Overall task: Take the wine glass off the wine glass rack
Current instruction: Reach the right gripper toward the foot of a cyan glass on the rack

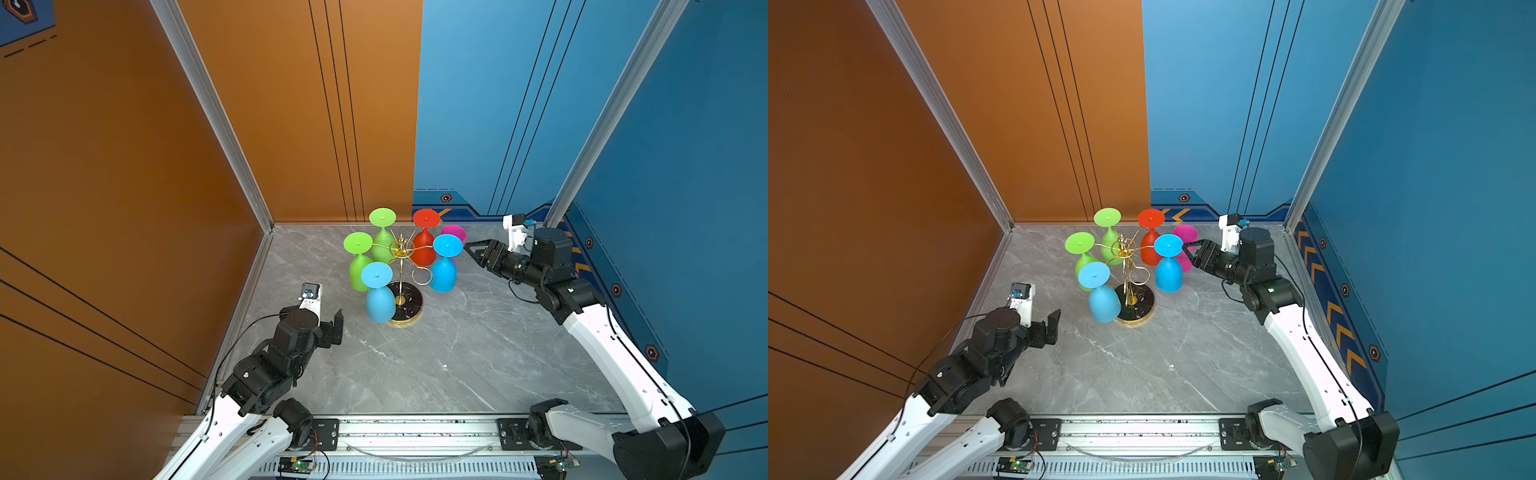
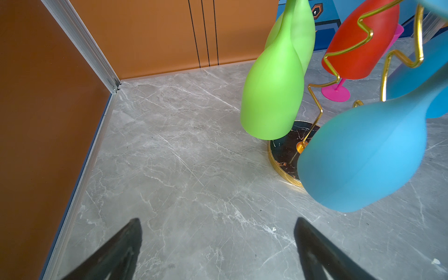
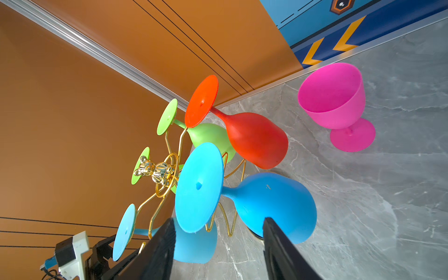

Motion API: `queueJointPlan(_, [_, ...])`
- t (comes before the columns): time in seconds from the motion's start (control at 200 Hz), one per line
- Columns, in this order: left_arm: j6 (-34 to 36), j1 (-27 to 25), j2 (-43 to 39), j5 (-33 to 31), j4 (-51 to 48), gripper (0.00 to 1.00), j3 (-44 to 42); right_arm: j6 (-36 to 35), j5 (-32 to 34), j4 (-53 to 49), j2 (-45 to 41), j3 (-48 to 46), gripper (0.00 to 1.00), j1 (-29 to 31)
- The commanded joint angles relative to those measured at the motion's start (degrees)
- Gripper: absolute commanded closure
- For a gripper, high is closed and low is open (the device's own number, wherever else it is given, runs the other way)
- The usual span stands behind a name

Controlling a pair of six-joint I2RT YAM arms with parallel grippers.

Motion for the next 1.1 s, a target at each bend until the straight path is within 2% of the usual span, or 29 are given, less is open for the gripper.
queueJointPlan(0.0, [-0.15,0.60,-0.27,1.32,0.79,0.02,-0.85,2.19,-0.67,3.85,1.18,-0.56,0.44,0.80])
queueJointPlan(1.091, [0.08,0.87,-0.64,2.48,0.78,0.02,-1.03,9.35,-2.19,13.43,6.21,-2.72,0.77,2.38])
